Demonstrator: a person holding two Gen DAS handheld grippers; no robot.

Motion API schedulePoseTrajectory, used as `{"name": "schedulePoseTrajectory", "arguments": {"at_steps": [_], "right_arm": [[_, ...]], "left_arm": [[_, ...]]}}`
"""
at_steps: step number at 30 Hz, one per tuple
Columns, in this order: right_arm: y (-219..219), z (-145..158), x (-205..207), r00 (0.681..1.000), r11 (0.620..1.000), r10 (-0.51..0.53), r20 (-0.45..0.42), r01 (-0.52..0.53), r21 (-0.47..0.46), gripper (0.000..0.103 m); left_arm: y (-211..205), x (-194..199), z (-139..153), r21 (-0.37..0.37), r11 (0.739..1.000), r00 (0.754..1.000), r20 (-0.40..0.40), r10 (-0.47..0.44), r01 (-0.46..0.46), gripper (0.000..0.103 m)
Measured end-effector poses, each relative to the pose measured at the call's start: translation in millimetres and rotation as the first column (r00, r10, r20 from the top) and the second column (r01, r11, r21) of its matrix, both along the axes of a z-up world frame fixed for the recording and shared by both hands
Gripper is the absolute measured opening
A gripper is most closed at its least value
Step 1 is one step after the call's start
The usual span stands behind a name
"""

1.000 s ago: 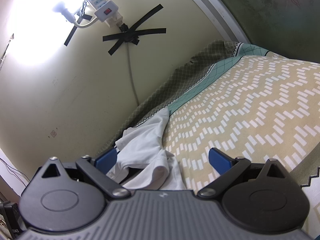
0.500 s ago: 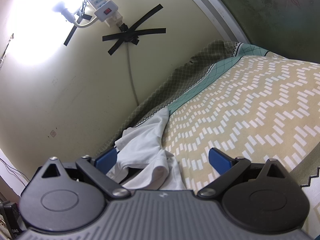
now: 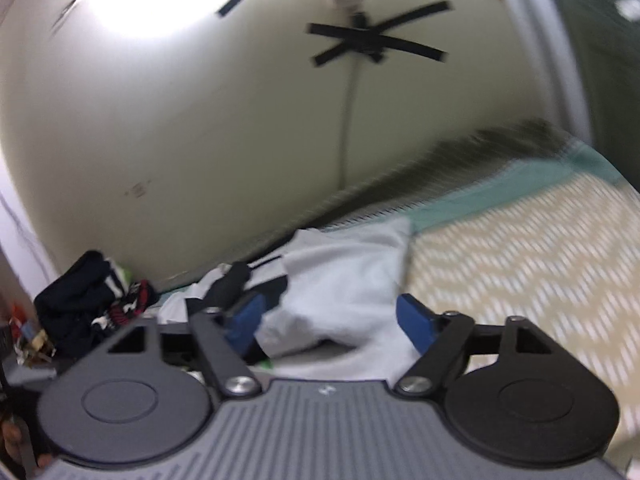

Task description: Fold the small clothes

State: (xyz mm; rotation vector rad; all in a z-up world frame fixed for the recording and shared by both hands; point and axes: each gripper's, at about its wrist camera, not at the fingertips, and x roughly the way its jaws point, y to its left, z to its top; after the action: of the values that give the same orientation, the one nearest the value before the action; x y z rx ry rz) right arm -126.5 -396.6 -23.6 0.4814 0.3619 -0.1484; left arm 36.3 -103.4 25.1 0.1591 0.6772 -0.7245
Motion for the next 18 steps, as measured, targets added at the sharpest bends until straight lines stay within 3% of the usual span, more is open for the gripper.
{"name": "schedulePoseTrajectory", "arguments": {"at_steps": [2, 4, 8, 10, 13, 18], "right_arm": [[-4.0, 11.5, 16.2, 0.999, 0.999, 0.036, -0.017, -0.037, -0.034, 0.052], [-8.0, 22.8, 35.7, 0.996, 0.995, 0.076, -0.04, -0.078, -0.06, 0.044], [-12.4, 41.4, 91.7, 0.987, 0.984, 0.128, -0.093, -0.139, -0.112, 0.042], [-14.9, 44.6, 127.3, 0.98, 0.979, 0.153, -0.126, -0.168, -0.119, 0.046], [-19.4, 39.4, 180.9, 0.97, 0.978, 0.171, -0.175, -0.189, -0.093, 0.07], [-23.9, 11.6, 255.3, 0.945, 0.976, 0.177, -0.274, -0.204, -0.071, 0.073]], "left_arm": [[2.5, 8.9, 16.9, 0.003, 1.0, 0.999, 0.041, 0.012, -0.013, 0.103], [1.1, 24.1, 34.6, 0.025, 0.999, 0.996, 0.08, 0.029, -0.031, 0.103], [-20.4, 71.5, 51.7, 0.092, 0.994, 0.992, 0.112, 0.057, -0.067, 0.103], [-37.1, 103.6, 47.1, 0.135, 0.987, 0.992, 0.1, 0.08, -0.093, 0.102], [-58.8, 157.8, 28.0, 0.182, 0.972, 0.989, 0.03, 0.142, -0.146, 0.098], [-80.7, 218.5, -11.4, 0.206, 0.961, 0.973, -0.103, 0.207, -0.183, 0.089]]}}
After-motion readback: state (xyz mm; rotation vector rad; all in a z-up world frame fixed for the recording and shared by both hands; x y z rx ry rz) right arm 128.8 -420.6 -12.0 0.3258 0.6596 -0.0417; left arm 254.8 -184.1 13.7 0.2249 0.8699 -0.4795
